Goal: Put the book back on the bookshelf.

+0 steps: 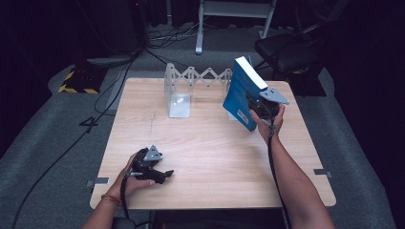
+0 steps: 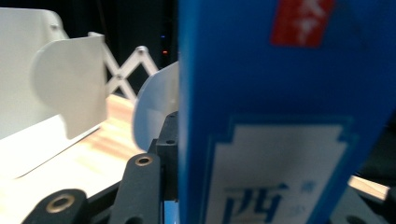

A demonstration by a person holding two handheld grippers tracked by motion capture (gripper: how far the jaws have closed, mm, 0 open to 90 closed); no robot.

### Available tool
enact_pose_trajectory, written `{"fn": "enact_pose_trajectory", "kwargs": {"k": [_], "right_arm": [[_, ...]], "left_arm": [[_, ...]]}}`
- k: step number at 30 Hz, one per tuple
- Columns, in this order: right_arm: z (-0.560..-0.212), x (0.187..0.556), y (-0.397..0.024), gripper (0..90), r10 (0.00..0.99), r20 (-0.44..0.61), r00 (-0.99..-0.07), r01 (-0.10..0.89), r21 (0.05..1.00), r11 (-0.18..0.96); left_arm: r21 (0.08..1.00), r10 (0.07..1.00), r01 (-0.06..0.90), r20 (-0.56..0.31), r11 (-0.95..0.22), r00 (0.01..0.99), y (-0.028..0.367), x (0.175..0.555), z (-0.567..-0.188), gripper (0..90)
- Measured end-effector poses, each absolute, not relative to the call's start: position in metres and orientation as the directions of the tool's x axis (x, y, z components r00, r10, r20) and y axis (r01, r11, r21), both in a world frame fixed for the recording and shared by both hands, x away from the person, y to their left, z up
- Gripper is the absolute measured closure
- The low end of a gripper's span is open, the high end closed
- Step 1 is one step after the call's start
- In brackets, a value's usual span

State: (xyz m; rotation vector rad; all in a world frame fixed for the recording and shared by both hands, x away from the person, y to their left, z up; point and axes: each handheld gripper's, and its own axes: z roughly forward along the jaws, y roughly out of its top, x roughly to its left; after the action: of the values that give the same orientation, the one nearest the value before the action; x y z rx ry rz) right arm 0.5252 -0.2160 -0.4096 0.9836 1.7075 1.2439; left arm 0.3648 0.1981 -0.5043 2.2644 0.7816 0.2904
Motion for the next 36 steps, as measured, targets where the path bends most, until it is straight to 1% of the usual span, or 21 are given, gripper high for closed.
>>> {"fn": "enact_pose_trajectory", "kwargs": {"k": [2, 11, 15, 18, 20, 24, 25, 27, 29, 31, 33, 36], "right_arm": [[-0.408, 0.530, -0.216, 61.2, 0.920, -0.121, -0.372, 0.148, 0.971, 0.188], [-0.405, 0.543, -0.198, 61.5, 0.919, -0.170, -0.355, 0.119, 0.967, 0.225], [-0.406, 0.546, -0.194, 61.5, 0.922, -0.164, -0.351, 0.113, 0.970, 0.215], [-0.409, 0.540, -0.197, 61.3, 0.920, -0.159, -0.358, 0.114, 0.971, 0.212], [-0.410, 0.534, -0.203, 61.2, 0.911, -0.159, -0.380, 0.115, 0.969, 0.217], [-0.410, 0.525, -0.215, 60.4, 0.903, -0.122, -0.412, 0.135, 0.972, 0.193], [-0.409, 0.523, -0.216, 60.3, 0.901, -0.122, -0.417, 0.136, 0.971, 0.194], [-0.408, 0.519, -0.213, 59.9, 0.891, -0.160, -0.424, 0.127, 0.964, 0.233], [-0.407, 0.517, -0.212, 59.7, 0.888, -0.160, -0.431, 0.139, 0.961, 0.241], [-0.408, 0.516, -0.212, 57.8, 0.889, -0.159, -0.429, 0.141, 0.961, 0.240], [-0.409, 0.513, -0.214, 52.7, 0.891, -0.157, -0.426, 0.142, 0.961, 0.237], [-0.412, 0.510, -0.220, 52.7, 0.890, -0.145, -0.433, 0.163, 0.958, 0.235]], "left_arm": [[0.693, 0.606, 0.447, -0.017, -0.566, 0.795, 0.198, 0.365, -0.504, 16.8], [0.693, 0.593, 0.437, -0.018, -0.573, 0.805, 0.198, 0.366, -0.504, 16.7], [0.692, 0.586, 0.434, -0.018, -0.577, 0.810, 0.198, 0.365, -0.504, 16.7], [0.692, 0.583, 0.430, -0.016, -0.580, 0.812, 0.198, 0.364, -0.504, 16.8], [0.693, 0.581, 0.428, -0.016, -0.581, 0.814, 0.198, 0.364, -0.504, 16.9], [0.693, 0.579, 0.427, -0.017, -0.581, 0.815, 0.198, 0.364, -0.504, 16.6], [0.692, 0.580, 0.428, -0.016, -0.581, 0.814, 0.198, 0.364, -0.504, 16.6], [0.691, 0.580, 0.429, -0.017, -0.582, 0.814, 0.197, 0.365, -0.504, 16.5], [0.691, 0.579, 0.428, -0.017, -0.583, 0.815, 0.197, 0.365, -0.504, 16.4], [0.692, 0.581, 0.428, -0.016, -0.581, 0.814, 0.197, 0.365, -0.504, 16.4], [0.692, 0.581, 0.428, -0.015, -0.581, 0.814, 0.197, 0.365, -0.504, 16.3], [0.692, 0.581, 0.428, -0.015, -0.581, 0.814, 0.197, 0.365, -0.504, 16.3]]}}
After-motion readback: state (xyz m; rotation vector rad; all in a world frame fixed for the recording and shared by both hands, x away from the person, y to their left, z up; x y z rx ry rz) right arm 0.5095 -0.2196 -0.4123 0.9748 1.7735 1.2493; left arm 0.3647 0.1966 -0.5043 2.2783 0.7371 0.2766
